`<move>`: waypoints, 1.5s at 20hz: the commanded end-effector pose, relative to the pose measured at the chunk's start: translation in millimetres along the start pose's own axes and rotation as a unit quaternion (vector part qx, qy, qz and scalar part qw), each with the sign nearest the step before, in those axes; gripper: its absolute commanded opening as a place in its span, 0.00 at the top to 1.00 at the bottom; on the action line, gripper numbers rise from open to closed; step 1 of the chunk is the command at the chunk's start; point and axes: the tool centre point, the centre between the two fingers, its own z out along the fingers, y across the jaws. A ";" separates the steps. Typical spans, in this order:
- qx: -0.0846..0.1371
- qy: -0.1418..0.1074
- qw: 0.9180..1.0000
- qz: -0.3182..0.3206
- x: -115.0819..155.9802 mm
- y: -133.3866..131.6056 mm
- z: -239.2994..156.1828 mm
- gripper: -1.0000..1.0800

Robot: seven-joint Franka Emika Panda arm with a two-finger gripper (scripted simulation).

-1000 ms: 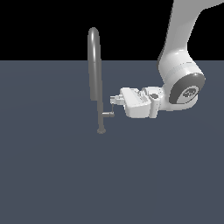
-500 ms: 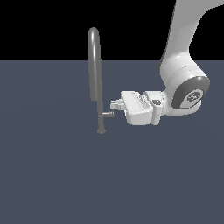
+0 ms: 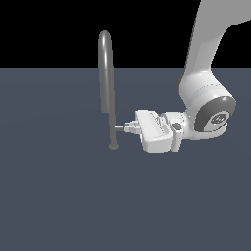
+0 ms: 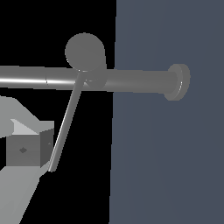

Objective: Turn on the faucet by rotating a designated handle.

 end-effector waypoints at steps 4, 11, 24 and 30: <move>0.000 0.000 1.000 0.006 17.9 4.1 -0.1 1.00; -0.002 -0.003 1.000 -0.002 26.6 1.1 0.0 1.00; 0.000 -0.001 1.000 0.016 78.5 -5.2 -0.2 1.00; -0.003 -0.004 1.000 0.000 66.2 -23.6 -0.1 1.00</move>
